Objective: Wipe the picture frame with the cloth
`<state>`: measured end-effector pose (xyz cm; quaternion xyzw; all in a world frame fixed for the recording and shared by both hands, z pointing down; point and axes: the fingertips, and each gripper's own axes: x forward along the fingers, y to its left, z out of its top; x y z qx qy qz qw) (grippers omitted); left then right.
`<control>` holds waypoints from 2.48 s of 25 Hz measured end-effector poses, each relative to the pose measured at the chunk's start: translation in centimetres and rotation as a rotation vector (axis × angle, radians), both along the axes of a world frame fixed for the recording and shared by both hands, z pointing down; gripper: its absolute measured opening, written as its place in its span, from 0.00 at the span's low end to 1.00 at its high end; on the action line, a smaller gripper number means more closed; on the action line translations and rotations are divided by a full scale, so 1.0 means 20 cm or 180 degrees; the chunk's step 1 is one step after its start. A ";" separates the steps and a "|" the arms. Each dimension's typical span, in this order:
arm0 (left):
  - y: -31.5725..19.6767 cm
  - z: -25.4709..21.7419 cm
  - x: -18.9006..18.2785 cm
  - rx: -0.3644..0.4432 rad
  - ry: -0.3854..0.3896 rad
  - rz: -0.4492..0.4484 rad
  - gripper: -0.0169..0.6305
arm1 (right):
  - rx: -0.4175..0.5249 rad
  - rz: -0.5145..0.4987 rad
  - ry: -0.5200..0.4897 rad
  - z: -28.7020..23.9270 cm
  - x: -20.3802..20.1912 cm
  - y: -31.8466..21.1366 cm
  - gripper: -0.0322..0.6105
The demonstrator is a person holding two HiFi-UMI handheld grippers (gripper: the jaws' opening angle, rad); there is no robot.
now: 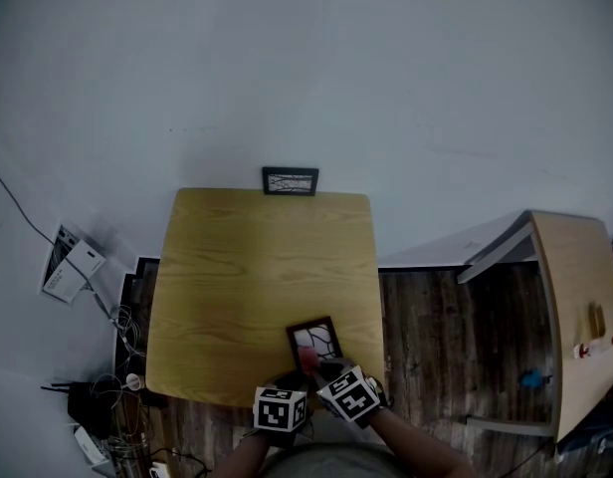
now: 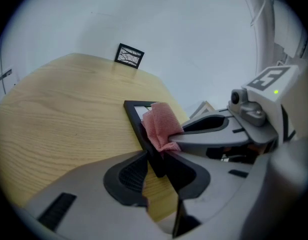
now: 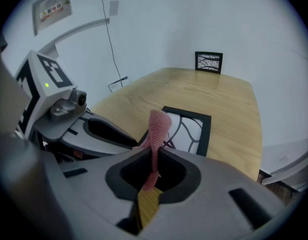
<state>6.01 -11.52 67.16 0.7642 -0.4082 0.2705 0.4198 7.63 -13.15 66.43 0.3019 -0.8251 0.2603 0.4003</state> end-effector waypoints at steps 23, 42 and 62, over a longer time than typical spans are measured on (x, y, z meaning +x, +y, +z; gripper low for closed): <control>0.00 0.01 0.00 -0.0002 0.0007 0.0004 0.17 | 0.0083 0.0175 0.0413 0.04 0.19 -0.06 0.08; 0.00 0.01 -0.01 0.0006 -0.0010 0.0017 0.17 | 0.0174 0.0389 0.0550 0.02 0.25 -0.08 0.08; 0.08 -0.30 -0.37 0.0397 0.0266 -0.0293 0.06 | 0.0734 0.1532 -0.0559 -0.48 0.06 0.17 0.08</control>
